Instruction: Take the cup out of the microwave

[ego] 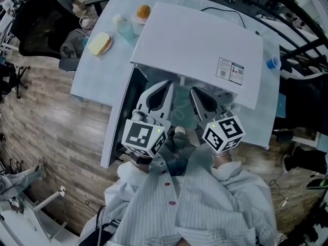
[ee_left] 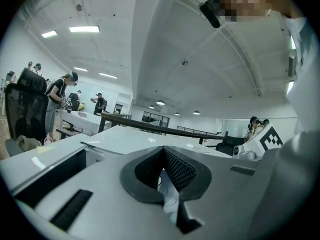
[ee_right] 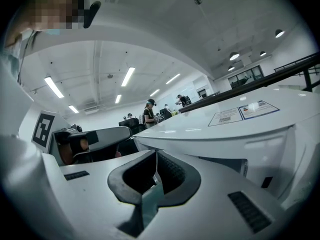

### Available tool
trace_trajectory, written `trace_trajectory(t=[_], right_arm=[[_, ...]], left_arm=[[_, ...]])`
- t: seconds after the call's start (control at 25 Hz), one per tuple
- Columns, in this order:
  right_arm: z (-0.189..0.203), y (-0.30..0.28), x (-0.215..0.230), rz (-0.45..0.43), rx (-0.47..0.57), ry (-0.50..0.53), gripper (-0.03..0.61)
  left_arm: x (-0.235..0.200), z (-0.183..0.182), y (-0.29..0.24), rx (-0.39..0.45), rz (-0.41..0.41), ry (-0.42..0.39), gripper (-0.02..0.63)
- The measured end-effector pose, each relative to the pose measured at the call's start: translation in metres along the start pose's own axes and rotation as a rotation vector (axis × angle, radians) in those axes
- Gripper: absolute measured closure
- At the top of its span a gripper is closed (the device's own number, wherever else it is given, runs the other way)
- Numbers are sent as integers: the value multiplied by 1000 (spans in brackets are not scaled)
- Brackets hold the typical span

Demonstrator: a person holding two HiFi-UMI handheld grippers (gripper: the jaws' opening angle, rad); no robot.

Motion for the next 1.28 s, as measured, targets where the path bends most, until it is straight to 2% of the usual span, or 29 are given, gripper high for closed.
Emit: trace_trajectory(t=[0.2, 0.56, 0.76, 1.28], right_arm=[[10, -2, 5, 22, -7, -7, 543], [29, -15, 6, 48, -31, 54, 543], [43, -25, 9, 45, -31, 62, 543], [70, -42, 22, 121, -17, 118, 541]], left_arm=[[1, 10, -1, -22, 8, 0, 604], [-5, 33, -9, -47, 6, -1, 604], [-12, 49, -12, -67, -23, -9, 604], [-18, 83, -17, -93, -36, 15, 604]])
Point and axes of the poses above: the fingertips, and each gripper's own axes: y backward along the fingers, x to its right, z out of its underside, the point moved 1 cm from there along y, backward along the fingers, and after that the axes turned 6 degrees about -x, right-handed, at the moved point
